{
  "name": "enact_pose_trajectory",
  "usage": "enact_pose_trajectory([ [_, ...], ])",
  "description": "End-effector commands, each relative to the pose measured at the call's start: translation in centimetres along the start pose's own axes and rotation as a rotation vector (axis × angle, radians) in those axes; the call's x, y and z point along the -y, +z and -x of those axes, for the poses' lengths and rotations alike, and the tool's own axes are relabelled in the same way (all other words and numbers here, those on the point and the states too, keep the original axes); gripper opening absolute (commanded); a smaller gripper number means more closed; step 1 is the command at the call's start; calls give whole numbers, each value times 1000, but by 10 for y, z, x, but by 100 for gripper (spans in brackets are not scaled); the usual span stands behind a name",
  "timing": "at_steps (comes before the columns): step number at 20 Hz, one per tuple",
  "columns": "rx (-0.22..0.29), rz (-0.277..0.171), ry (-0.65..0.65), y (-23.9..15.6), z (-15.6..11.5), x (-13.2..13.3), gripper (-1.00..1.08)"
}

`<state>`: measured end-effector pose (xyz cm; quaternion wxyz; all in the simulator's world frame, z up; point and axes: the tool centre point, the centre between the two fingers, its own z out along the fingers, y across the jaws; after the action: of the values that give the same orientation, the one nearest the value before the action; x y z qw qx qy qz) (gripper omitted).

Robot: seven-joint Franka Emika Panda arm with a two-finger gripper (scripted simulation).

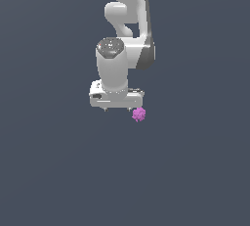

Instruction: Pick up the object and move it to a goal position.

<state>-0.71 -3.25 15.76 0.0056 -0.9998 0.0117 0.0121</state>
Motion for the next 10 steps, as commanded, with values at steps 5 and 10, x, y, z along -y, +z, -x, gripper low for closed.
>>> enact_pose_trajectory([
  [5, 18, 2, -9, 6, 5, 2, 100],
  [10, 52, 4, -11, 17, 13, 3, 100],
])
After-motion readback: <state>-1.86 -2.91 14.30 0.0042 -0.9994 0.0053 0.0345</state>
